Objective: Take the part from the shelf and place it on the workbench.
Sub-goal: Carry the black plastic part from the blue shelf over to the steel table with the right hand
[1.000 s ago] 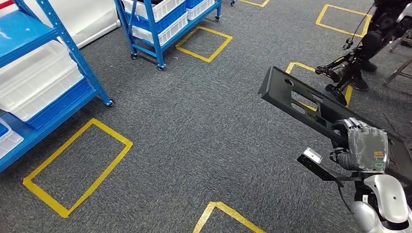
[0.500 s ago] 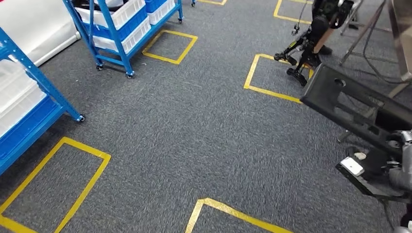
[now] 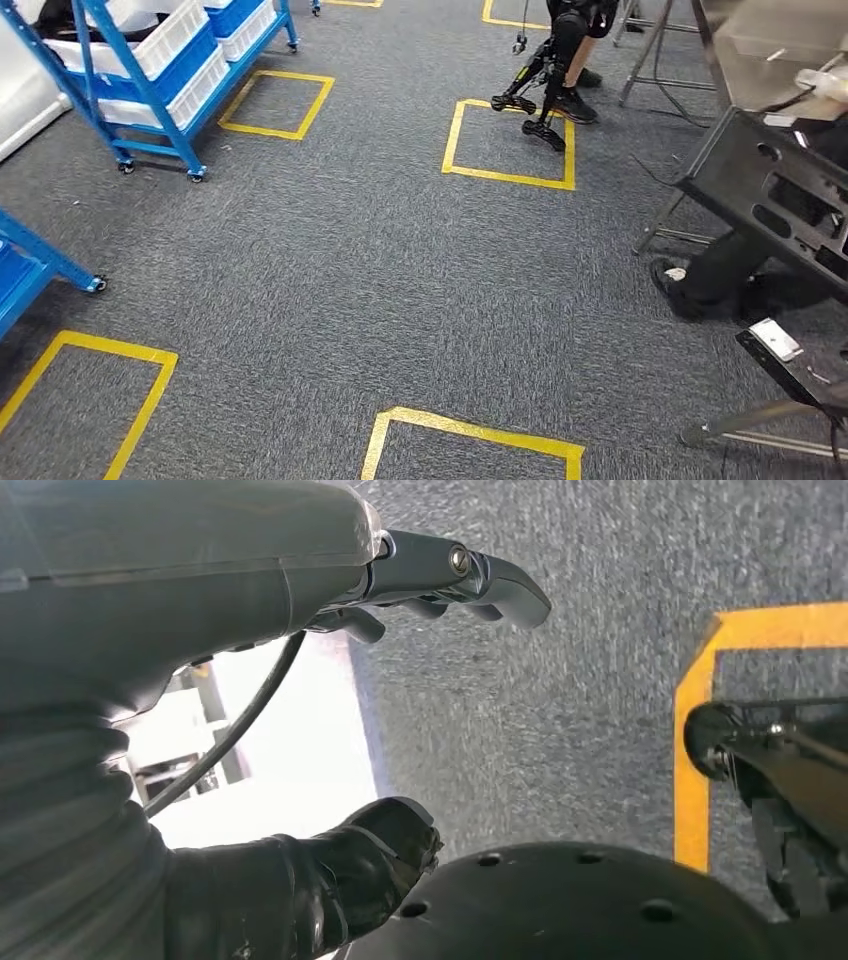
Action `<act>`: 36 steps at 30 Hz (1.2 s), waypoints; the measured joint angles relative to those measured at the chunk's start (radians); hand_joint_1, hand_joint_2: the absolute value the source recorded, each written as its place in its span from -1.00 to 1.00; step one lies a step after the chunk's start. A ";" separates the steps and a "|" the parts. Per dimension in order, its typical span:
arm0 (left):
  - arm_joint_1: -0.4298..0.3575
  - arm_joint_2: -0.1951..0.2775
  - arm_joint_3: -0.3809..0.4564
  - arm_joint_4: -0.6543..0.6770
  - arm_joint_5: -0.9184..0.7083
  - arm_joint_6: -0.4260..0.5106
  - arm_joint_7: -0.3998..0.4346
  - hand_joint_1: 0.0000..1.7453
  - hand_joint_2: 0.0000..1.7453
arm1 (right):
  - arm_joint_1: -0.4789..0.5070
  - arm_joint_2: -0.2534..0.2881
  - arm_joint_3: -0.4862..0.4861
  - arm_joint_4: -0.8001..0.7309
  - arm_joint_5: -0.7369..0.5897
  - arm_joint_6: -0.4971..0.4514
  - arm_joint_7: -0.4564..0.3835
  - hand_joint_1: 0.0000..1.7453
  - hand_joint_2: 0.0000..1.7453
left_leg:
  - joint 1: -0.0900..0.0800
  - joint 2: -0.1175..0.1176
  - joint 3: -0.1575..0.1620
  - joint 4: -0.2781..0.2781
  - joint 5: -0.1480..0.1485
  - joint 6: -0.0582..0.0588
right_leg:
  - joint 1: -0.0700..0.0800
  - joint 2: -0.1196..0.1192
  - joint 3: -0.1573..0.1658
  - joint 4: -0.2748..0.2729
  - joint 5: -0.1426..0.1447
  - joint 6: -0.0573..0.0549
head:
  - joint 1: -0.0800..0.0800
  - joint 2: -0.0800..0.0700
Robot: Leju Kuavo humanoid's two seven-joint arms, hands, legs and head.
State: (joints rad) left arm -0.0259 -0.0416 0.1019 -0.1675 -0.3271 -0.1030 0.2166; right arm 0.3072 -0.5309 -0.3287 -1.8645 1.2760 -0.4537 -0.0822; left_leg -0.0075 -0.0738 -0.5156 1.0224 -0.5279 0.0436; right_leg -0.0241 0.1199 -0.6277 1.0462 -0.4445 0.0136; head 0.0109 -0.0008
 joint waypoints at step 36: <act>-0.003 -0.014 0.022 0.000 -0.001 -0.014 0.045 -1.00 1.00 | -0.026 0.052 -0.033 0.041 0.002 0.013 -0.023 1.00 1.00 | 0.001 0.076 -0.008 -0.030 0.034 0.020 | 0.000 -0.089 -0.052 0.111 -0.074 0.027 | 0.003 0.000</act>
State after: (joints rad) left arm -0.0284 -0.0558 0.1242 -0.1671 -0.3281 -0.1168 0.2621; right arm 0.2810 -0.4792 -0.3619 -1.8232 1.2777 -0.4411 -0.1053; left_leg -0.0063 0.0019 -0.5233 0.9921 -0.4941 0.0635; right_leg -0.0237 0.0304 -0.6792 1.1571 -0.5184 0.0408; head 0.0142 -0.0008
